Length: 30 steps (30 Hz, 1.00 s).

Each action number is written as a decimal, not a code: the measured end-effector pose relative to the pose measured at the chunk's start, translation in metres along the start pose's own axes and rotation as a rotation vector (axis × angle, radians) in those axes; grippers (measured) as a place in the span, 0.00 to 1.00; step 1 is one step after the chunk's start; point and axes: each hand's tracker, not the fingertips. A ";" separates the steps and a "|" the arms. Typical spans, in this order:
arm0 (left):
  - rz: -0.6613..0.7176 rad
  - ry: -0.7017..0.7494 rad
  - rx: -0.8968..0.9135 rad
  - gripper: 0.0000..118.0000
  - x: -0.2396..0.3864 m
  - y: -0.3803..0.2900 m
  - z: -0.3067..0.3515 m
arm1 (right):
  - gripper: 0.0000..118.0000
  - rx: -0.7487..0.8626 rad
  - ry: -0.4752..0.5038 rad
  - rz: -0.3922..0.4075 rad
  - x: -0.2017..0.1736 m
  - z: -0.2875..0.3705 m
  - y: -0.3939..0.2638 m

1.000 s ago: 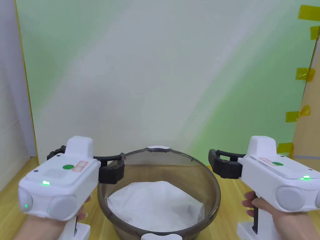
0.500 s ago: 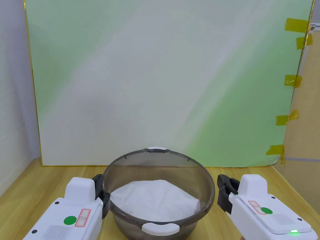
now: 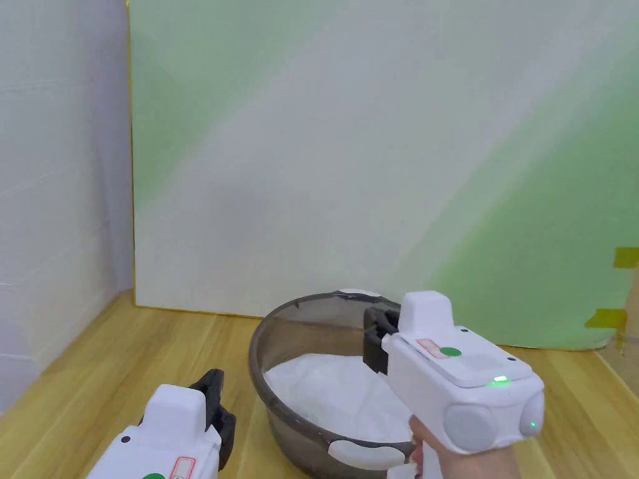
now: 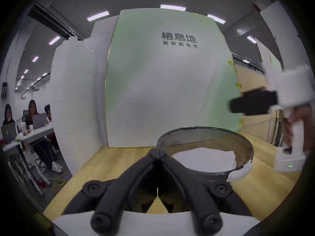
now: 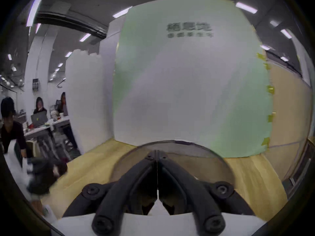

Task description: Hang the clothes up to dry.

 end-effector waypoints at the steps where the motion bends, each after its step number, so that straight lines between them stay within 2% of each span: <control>1: 0.008 -0.001 0.008 0.02 0.000 -0.002 0.003 | 0.00 -0.019 0.037 0.003 -0.017 -0.018 0.010; 3: 0.015 0.020 0.020 0.02 -0.002 -0.003 0.008 | 0.00 -0.098 0.115 0.038 -0.053 -0.059 0.029; 6: 0.049 0.032 0.024 0.02 -0.008 -0.005 0.016 | 0.00 -0.227 0.164 0.116 -0.106 -0.115 0.042; 8: 0.077 0.045 0.030 0.02 -0.013 -0.005 0.021 | 0.00 -0.300 0.203 0.129 -0.136 -0.152 0.040; 12: 0.133 0.078 0.039 0.02 -0.023 -0.006 0.027 | 0.00 -0.609 0.136 0.156 -0.176 -0.228 0.018; 14: 0.140 0.087 0.051 0.02 -0.030 -0.009 0.031 | 0.00 -0.690 0.054 0.148 -0.185 -0.254 -0.003; 19: 0.162 0.090 0.051 0.02 -0.041 -0.010 0.033 | 0.00 -0.812 -0.034 0.077 -0.173 -0.295 -0.037; 23: 0.163 0.096 0.057 0.02 -0.045 -0.011 0.026 | 0.00 -0.834 -0.163 0.080 -0.142 -0.304 -0.053; 24: 0.171 0.090 0.060 0.02 -0.046 -0.012 0.024 | 0.00 -0.828 -0.104 0.060 -0.138 -0.303 -0.054; 25: 0.173 0.085 0.058 0.02 -0.046 -0.012 0.022 | 0.00 -0.837 -0.128 0.026 -0.133 -0.302 -0.054; 28: 0.164 0.080 0.056 0.02 -0.044 -0.012 0.014 | 0.00 -0.816 -0.148 -0.006 -0.113 -0.297 -0.054; 30: 0.160 0.064 0.051 0.02 -0.042 -0.012 0.012 | 0.00 -0.800 -0.193 -0.068 -0.093 -0.292 -0.053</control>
